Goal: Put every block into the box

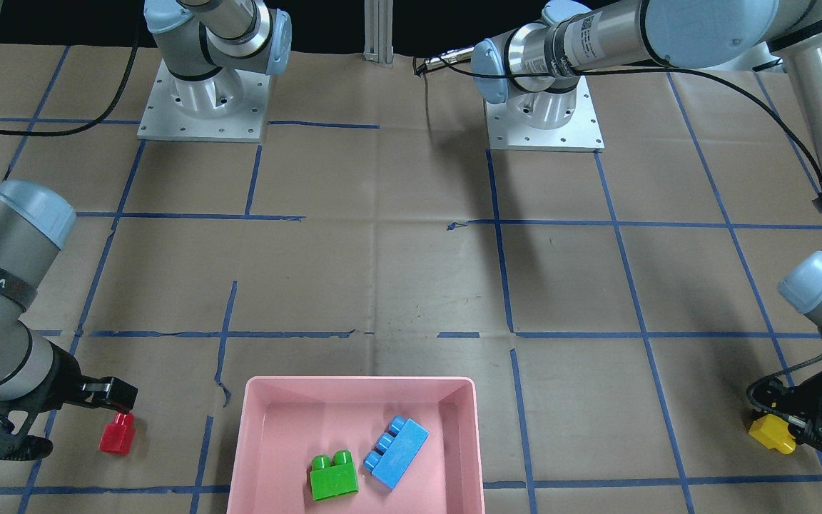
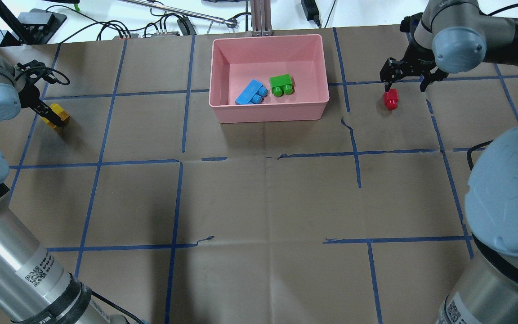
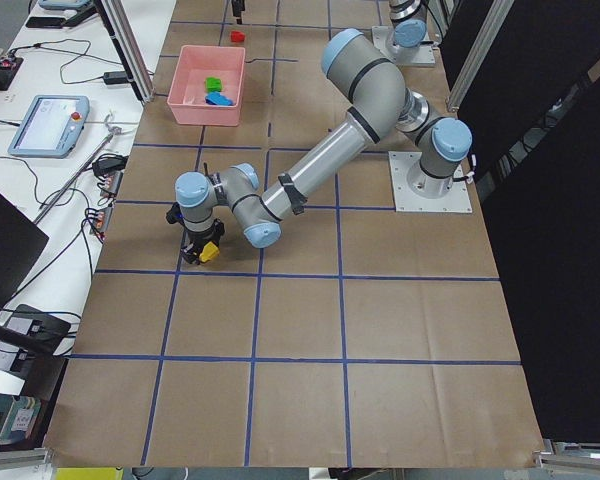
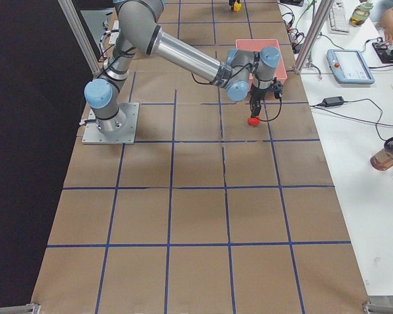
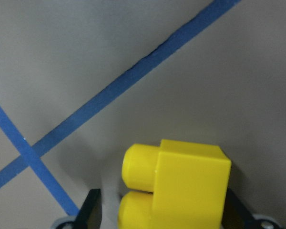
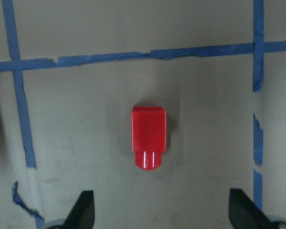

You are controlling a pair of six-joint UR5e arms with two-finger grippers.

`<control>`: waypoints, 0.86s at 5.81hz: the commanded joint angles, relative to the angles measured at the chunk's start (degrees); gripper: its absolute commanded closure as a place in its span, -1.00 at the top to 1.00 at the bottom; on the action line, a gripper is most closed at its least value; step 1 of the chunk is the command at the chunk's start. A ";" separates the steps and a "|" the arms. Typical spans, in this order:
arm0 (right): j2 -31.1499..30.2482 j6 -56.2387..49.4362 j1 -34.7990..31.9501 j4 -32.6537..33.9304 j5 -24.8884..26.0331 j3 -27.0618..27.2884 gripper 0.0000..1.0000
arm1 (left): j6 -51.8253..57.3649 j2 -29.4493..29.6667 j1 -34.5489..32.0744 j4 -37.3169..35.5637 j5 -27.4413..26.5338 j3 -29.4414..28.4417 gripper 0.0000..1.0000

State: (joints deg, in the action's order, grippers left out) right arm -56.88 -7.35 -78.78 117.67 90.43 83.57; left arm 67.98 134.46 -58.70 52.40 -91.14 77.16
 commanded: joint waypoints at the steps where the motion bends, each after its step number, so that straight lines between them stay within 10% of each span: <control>1: 5.18 0.31 0.12 3.44 -0.17 -0.68 0.98 | -0.74 -1.04 -0.45 0.86 0.09 0.10 -0.89; 3: 5.82 -0.74 0.03 3.35 -0.17 -0.52 0.85 | -6.08 -6.02 -4.64 8.39 -0.09 -0.34 -0.97; 5: 5.91 -0.65 0.12 3.09 -0.17 -0.69 0.28 | -20.09 -10.09 -15.70 12.44 -0.26 -2.26 -0.97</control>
State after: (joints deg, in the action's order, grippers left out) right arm -50.98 -8.07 -78.68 120.94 90.26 83.00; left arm 55.15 125.98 -69.59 62.51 -91.36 76.14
